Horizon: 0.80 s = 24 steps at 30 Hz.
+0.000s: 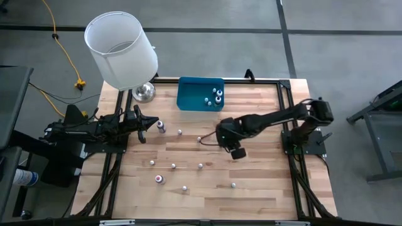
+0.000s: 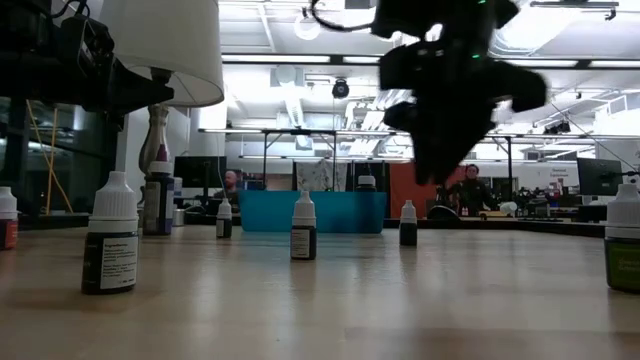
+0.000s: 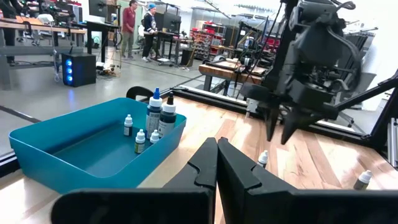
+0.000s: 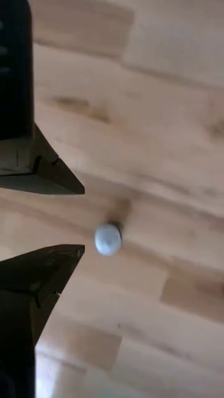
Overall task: Pick & Place food coloring
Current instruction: Put the small black food coloring bottle into the blue bin
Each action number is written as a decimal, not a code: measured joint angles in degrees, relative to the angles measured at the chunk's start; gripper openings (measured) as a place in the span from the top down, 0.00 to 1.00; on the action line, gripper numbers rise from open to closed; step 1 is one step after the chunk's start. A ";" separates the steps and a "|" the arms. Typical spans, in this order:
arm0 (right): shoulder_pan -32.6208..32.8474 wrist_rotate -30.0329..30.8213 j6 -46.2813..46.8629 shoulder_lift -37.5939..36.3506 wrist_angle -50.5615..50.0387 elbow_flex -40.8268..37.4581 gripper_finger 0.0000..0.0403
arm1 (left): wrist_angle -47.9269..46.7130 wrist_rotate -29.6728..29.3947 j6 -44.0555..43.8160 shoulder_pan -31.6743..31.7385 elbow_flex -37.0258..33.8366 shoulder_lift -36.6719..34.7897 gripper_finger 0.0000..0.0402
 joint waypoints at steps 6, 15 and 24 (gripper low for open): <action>-2.77 -0.46 2.59 2.85 -0.71 4.00 0.68 | 0.00 0.00 0.00 0.01 0.00 0.01 1.00; -5.29 -4.02 4.46 6.55 -4.71 7.72 0.68 | 0.00 0.00 0.00 -0.01 -0.01 -0.01 1.00; -5.29 -4.67 1.94 6.53 -5.52 7.72 0.68 | 0.00 0.00 0.00 -0.01 -0.02 -0.02 1.00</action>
